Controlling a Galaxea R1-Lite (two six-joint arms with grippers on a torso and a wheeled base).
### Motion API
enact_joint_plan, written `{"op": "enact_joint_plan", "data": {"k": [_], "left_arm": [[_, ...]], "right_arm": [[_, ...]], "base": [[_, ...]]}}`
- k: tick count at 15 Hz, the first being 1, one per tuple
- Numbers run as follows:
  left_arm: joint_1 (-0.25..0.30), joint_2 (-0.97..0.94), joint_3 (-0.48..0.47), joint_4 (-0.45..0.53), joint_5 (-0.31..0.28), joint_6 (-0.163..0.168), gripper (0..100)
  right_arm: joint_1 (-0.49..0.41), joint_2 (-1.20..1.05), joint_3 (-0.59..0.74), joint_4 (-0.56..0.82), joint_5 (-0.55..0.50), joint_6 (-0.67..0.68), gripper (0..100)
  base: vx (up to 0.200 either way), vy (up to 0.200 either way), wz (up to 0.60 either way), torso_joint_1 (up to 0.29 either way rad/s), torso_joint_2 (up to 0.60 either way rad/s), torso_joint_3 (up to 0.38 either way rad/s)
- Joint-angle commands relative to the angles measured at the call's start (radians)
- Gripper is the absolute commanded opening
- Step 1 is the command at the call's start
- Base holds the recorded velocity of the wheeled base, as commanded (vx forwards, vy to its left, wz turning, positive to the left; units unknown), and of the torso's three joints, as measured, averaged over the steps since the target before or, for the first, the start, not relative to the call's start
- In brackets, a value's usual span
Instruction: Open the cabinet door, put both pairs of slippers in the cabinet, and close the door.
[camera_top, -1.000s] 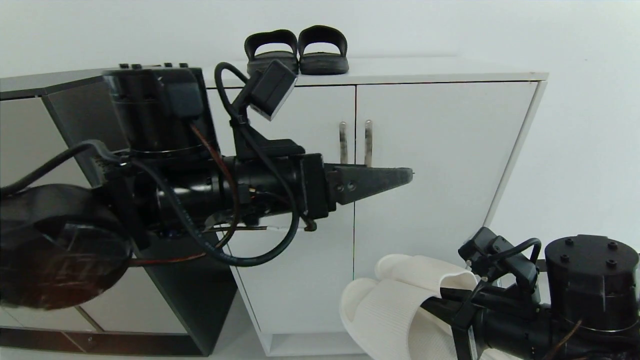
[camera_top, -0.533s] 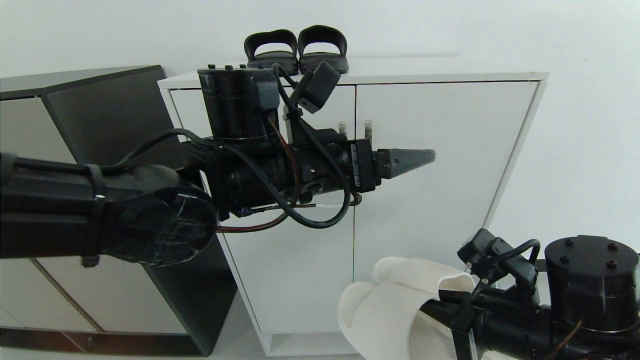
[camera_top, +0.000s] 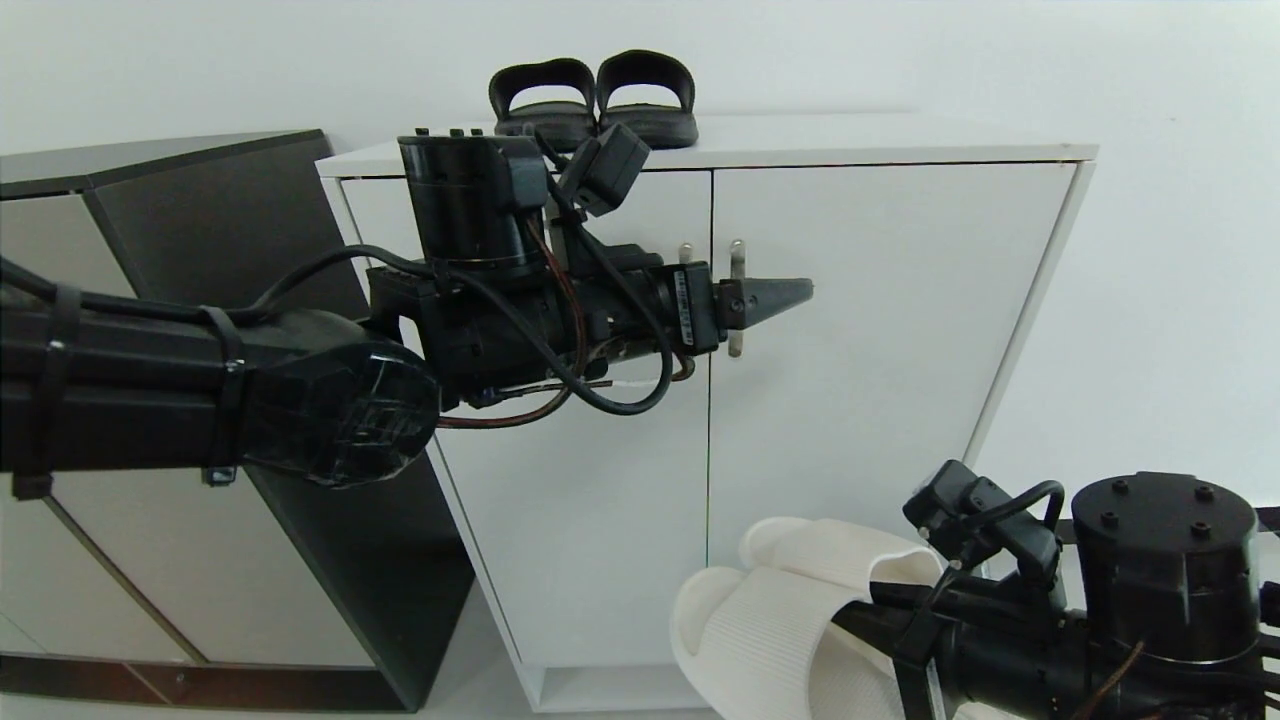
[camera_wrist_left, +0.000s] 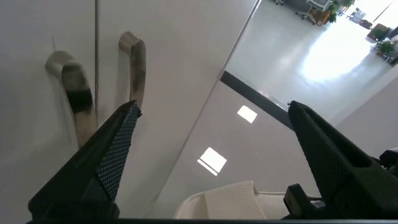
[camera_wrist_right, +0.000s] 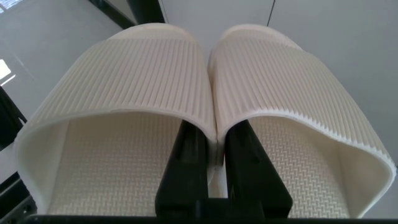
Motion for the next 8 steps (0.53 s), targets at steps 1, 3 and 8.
{"op": "enact_joint_plan", "data": {"k": [1, 3, 8], "left_arm": [[0.018, 0.004, -0.013, 0.007, 0.0, -0.001, 100], [0.03, 0.018, -0.019, 0.011, 0.008, -0.001, 100], [0.042, 0.096, -0.097, 0.012, 0.027, -0.001, 100]], "right_arm": [[0.0, 0.006, 0.0, 0.0, 0.0, 0.0, 0], [0.0, 0.006, 0.0, 0.0, 0.0, 0.0, 0], [0.0, 0.006, -0.003, 0.0, 0.0, -0.002, 0]], "base": [[0.0, 0.0, 0.0, 0.0, 0.0, 0.0], [0.0, 0.0, 0.0, 0.0, 0.0, 0.0], [0.0, 0.0, 0.0, 0.0, 0.0, 0.0]]}}
